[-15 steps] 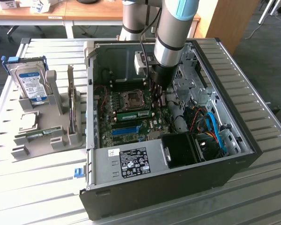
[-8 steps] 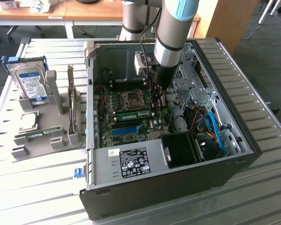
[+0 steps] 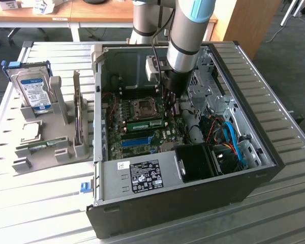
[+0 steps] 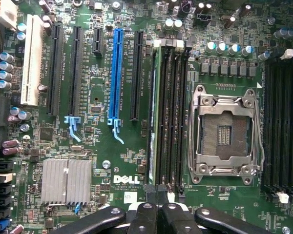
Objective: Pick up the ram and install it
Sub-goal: 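Press down the ram until it locks into place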
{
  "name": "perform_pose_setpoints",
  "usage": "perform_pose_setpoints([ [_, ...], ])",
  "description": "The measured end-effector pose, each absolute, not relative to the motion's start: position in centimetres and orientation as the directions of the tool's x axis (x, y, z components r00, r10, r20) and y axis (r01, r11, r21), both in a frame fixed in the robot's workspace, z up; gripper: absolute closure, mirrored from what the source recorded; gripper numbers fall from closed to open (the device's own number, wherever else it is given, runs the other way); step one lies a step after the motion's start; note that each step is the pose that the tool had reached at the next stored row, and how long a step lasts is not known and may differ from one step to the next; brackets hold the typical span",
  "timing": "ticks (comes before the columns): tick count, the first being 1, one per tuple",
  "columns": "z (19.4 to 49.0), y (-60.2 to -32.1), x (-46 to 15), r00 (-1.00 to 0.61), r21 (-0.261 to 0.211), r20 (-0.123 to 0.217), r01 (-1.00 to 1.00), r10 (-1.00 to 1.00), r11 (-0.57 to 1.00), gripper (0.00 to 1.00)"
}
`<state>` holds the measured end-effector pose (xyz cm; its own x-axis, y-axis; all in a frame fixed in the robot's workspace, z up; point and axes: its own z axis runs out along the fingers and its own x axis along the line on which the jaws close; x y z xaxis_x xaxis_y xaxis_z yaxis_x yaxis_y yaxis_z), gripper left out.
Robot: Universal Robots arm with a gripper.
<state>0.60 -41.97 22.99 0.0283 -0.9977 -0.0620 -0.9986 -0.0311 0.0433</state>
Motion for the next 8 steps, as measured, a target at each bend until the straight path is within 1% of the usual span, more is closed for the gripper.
perform_pose_setpoints([
  [8,22.85,-41.96,0.59,0.028,0.043,-0.062,-0.999,-0.998,-0.031,0.89],
])
